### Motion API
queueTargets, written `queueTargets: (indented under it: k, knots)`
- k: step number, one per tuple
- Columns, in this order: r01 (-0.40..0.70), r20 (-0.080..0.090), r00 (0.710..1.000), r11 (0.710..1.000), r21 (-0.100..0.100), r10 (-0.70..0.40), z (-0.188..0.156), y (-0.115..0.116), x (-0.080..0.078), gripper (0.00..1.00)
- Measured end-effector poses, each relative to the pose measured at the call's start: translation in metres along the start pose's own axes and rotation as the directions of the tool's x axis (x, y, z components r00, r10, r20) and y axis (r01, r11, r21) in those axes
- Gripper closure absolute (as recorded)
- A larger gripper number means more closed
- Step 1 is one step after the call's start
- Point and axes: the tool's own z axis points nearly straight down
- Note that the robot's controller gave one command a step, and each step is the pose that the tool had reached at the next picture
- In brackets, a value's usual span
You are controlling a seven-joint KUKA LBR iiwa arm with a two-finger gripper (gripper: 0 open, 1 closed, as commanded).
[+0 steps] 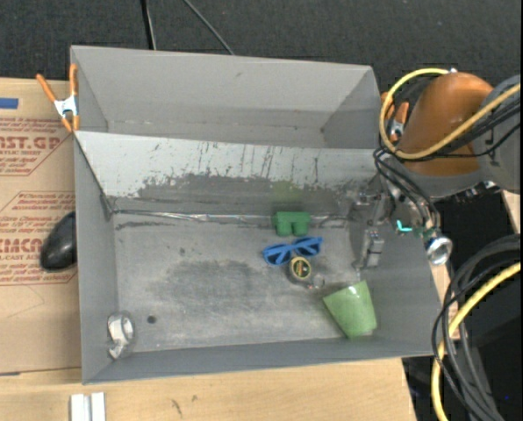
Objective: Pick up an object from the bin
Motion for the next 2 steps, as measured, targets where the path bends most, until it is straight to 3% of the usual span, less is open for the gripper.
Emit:
queueTargets:
  k: [1,2]
  knots:
    - [0.069,0.008,0.998,0.998,-0.001,-0.069,0.063,0.048,-0.001,0.0]
    - [-0.158,0.015,0.987,0.987,0.0,0.158,0.069,0.078,0.013,0.0]
